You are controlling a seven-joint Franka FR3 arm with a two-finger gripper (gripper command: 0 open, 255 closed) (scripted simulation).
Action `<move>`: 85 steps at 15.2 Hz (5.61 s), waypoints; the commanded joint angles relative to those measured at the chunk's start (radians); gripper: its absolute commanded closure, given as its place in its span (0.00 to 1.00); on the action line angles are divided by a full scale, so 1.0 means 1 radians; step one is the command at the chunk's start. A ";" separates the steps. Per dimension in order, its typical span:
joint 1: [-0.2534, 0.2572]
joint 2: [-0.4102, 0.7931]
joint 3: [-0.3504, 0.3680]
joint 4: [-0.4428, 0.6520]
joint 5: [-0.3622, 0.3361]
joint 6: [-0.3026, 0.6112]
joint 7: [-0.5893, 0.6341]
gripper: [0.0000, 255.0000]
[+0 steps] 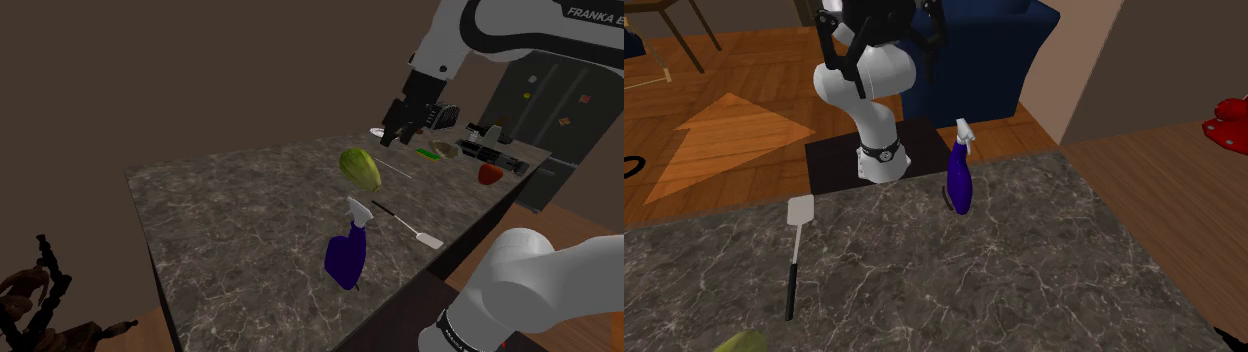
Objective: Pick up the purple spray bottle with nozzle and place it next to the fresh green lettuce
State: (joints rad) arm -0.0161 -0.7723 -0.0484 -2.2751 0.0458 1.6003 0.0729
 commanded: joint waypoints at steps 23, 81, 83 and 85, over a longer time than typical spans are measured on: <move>0.087 -0.009 0.312 -0.327 0.125 0.250 0.277 0.00; 0.051 0.134 0.258 0.341 0.063 -0.277 0.293 1.00; 0.049 0.149 0.258 0.381 0.060 -0.302 0.295 1.00; 0.047 0.165 0.257 0.423 0.058 -0.327 0.297 1.00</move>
State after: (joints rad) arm 0.0318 -0.6152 0.2082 -1.8745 0.1045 1.2873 0.3678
